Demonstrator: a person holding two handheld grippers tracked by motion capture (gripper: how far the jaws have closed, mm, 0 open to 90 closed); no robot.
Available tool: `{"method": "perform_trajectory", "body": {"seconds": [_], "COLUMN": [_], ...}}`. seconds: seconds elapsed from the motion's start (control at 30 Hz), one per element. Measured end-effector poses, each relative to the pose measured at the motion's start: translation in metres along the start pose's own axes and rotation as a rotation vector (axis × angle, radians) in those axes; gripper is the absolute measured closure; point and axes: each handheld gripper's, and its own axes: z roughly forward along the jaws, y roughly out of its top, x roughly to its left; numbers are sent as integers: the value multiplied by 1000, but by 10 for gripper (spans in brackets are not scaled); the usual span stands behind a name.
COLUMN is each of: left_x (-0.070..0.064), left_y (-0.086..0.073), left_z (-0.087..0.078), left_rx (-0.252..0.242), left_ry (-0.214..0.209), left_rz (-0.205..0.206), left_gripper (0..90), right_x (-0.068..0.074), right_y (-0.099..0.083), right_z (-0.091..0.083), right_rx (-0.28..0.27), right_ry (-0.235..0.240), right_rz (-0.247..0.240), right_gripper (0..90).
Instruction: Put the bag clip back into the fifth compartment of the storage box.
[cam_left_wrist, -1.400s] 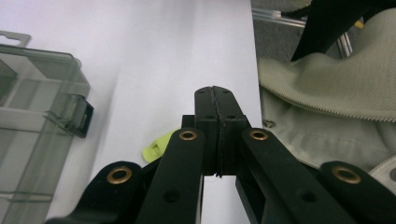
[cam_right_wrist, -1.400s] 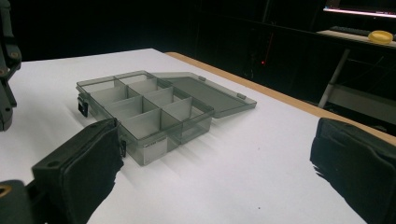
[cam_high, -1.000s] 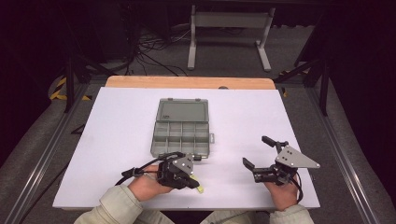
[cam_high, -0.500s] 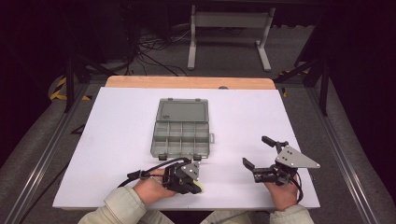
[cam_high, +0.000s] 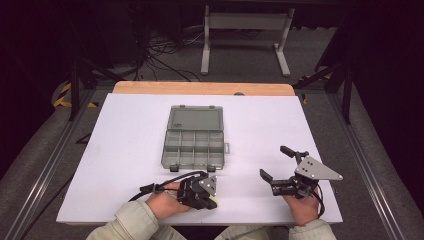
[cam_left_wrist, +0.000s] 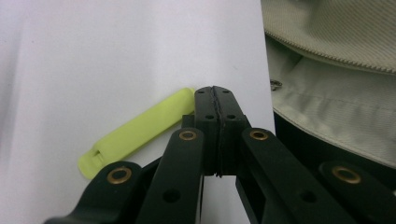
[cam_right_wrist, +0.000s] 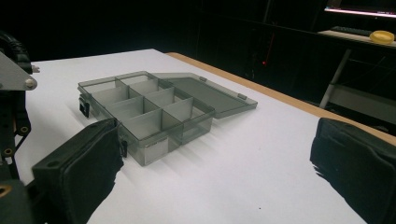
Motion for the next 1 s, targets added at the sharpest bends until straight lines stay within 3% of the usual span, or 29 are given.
{"method": "perform_trajectory", "body": {"seconds": [0.53,0.6,1.0], "left_x": [9,10,20], "left_y": [9,9,10], "left_z": [6,6,7], "left_rx": [-15,-19,-42], "left_ry": [39,59,84], "left_rz": [-17,-29,-65], "left_gripper": [898,898,898], "right_x": [-1,-1,-2], "right_y": [-1,-1,-1], "right_z": [-1,-1,0], "right_rx": [-2,0,1], "right_ry": [5,4,7], "right_rz": [4,2,8], "right_gripper": [23,23,23]}}
